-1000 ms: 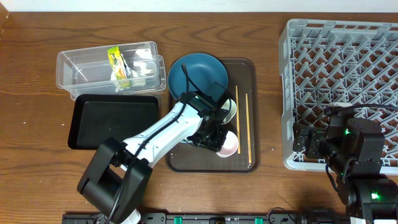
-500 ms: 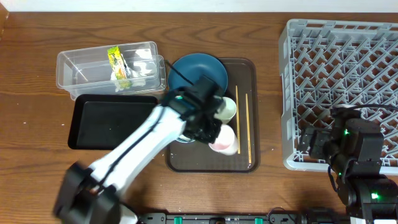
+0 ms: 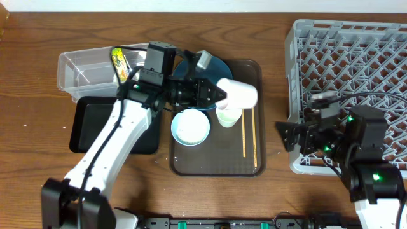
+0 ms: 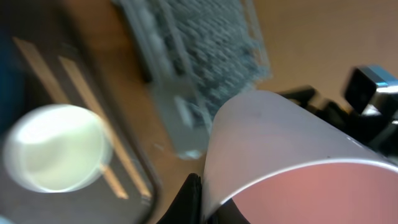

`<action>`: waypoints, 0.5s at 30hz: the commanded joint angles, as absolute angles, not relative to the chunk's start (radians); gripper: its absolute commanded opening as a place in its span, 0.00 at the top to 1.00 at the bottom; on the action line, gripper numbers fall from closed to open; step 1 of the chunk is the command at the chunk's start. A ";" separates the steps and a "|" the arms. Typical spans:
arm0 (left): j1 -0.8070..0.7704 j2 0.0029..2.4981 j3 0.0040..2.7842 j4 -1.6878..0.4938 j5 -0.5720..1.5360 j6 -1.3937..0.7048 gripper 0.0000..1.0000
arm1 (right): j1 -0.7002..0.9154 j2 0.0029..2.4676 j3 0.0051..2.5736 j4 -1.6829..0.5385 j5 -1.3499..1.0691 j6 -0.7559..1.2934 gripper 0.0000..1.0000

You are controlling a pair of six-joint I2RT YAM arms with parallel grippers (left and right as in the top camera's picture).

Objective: Sort waste into correct bins and load items into the dishwasher rack
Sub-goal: 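Hand the pink-bottom cup from the left gripper to the right gripper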

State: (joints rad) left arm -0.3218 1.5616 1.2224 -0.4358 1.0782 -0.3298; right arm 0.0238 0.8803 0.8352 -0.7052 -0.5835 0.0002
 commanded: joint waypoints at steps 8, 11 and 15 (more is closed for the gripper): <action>-0.340 1.631 1.232 -0.404 1.422 -0.347 0.94 | 0.031 1.020 0.850 -0.593 -1.071 -0.192 0.01; -0.353 1.631 1.232 -0.397 1.422 -0.355 0.93 | 0.031 1.049 0.850 -0.543 -1.128 -0.192 0.01; -0.381 1.631 1.232 -0.397 1.422 -0.357 0.94 | 0.031 1.066 0.850 -0.496 -1.175 -0.192 0.01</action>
